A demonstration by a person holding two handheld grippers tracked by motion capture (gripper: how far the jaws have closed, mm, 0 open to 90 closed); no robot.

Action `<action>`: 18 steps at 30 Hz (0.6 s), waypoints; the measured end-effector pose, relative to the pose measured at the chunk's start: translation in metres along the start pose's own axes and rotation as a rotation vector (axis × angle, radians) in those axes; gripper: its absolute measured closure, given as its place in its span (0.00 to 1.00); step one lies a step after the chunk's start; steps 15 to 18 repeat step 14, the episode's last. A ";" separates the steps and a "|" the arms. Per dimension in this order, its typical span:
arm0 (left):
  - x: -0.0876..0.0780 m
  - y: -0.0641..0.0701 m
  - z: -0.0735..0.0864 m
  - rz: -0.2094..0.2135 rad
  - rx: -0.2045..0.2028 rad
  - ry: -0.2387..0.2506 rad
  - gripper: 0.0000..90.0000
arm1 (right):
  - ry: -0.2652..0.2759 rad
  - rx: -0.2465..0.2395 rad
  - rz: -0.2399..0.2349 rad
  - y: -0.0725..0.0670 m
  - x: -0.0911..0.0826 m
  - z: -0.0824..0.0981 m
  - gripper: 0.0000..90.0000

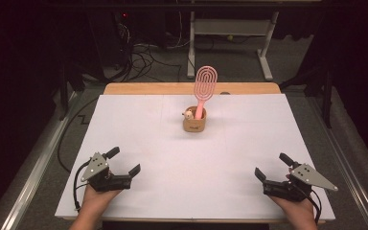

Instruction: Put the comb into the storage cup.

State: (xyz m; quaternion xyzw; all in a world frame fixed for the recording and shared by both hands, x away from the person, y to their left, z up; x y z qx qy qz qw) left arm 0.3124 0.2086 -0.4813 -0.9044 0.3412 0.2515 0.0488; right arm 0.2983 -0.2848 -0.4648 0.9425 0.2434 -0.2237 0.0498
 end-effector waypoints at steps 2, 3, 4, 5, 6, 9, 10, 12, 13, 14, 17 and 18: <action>-0.001 0.001 0.000 0.001 0.003 0.000 0.00 | -0.004 -0.001 -0.005 0.000 0.005 -0.001 0.00; -0.001 0.001 0.000 0.001 0.002 0.006 0.00 | -0.003 -0.007 -0.008 0.000 0.006 -0.001 0.00; -0.001 0.001 0.000 0.000 0.006 0.005 0.00 | -0.002 -0.006 -0.011 -0.001 0.007 -0.001 0.00; -0.002 0.001 0.000 -0.001 0.008 0.005 0.00 | 0.000 -0.004 -0.010 -0.001 0.007 -0.001 0.00; -0.001 0.000 0.001 0.000 0.006 0.006 0.00 | -0.002 -0.004 -0.011 -0.001 0.007 0.000 0.00; -0.001 -0.002 0.001 -0.003 0.006 0.004 0.00 | -0.007 0.001 -0.015 0.000 0.007 0.002 0.00; -0.001 -0.002 0.001 -0.004 0.004 0.005 0.00 | -0.010 0.002 -0.012 0.001 0.007 0.002 0.00; -0.002 -0.002 0.001 -0.002 0.004 0.007 0.00 | -0.009 0.004 -0.010 0.002 0.007 0.002 0.00; -0.002 -0.001 0.001 -0.001 0.007 0.009 0.00 | -0.007 0.004 -0.008 0.001 0.007 0.002 0.00; -0.003 -0.001 0.001 -0.001 0.011 0.009 0.00 | -0.005 0.003 -0.006 0.000 0.006 0.002 0.00; -0.003 -0.001 0.001 -0.001 0.011 0.009 0.00 | -0.005 0.003 -0.006 0.000 0.006 0.002 0.00; -0.003 -0.001 0.001 -0.001 0.011 0.009 0.00 | -0.005 0.003 -0.006 0.000 0.006 0.002 0.00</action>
Point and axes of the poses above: each handheld gripper's, and its own axes: x roughly forward along the jaws, z roughly out of its underside, y roughly to its right, the point moved 4 cm from there along x, roughly forward along the jaws, and after that the axes turned 12 degrees about -y, right-handed, at the moved point
